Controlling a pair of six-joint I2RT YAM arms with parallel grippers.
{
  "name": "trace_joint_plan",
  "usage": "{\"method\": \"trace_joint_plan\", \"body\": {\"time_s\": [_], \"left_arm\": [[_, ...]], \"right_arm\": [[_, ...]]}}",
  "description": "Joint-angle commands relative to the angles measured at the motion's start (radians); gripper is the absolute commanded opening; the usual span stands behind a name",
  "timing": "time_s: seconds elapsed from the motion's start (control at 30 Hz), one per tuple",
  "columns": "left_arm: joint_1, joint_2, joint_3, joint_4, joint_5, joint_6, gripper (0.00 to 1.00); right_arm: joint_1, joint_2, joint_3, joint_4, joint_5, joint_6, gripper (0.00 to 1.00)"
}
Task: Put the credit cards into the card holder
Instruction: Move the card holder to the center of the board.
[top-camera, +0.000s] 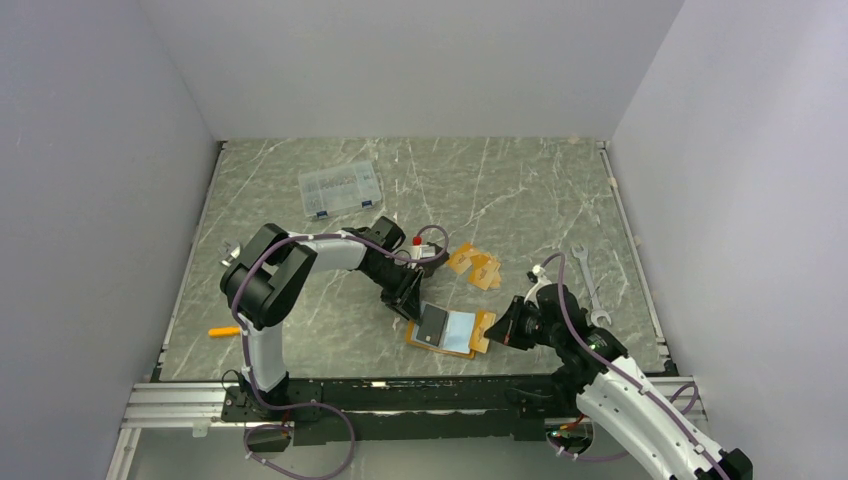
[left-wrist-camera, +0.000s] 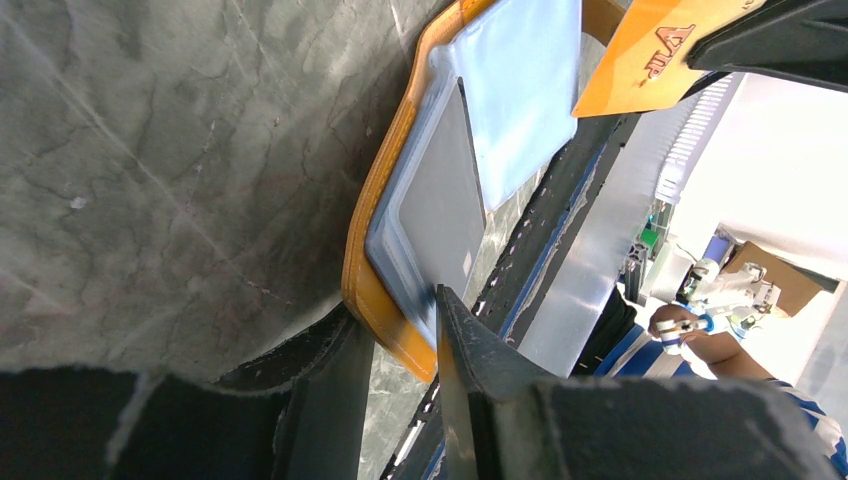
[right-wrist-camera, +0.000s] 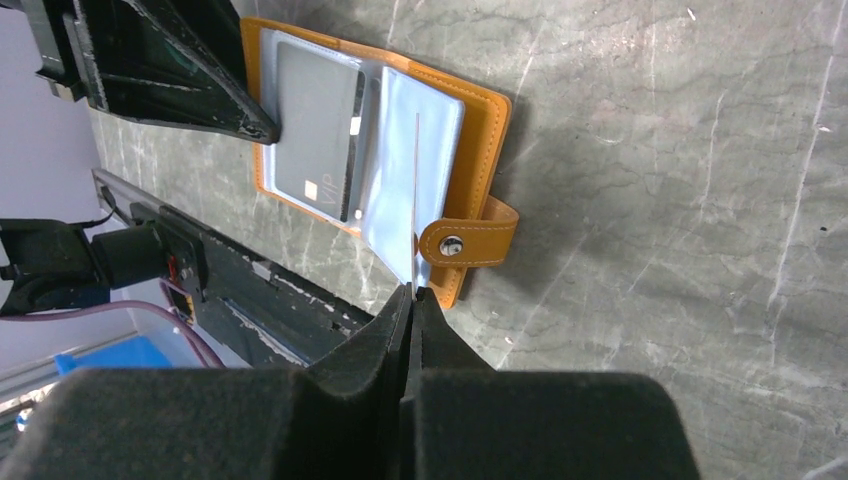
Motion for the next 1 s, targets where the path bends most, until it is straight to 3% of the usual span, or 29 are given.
{"method": "trace_joint_plan", "body": {"time_s": [0.0,0.23,0.97], "left_arm": [[-0.001,-0.04,0.036,-0.007,0.02,0.028,0.34],[0.001,-0.047,0.034,-0.006,0.018,0.03,0.34],[-0.001,-0.042,0.04,-0.011,0.029,0.033,0.33]], "right_arm": [[0.003,0.003,-0.018,0.043,-0.022,-0.009,0.0],[0.002,-0.001,0.027,-0.033,0.03,-0.033,0.0],[0.002,0.014,0.004,0.007,0.019,-0.017,0.0]]}}
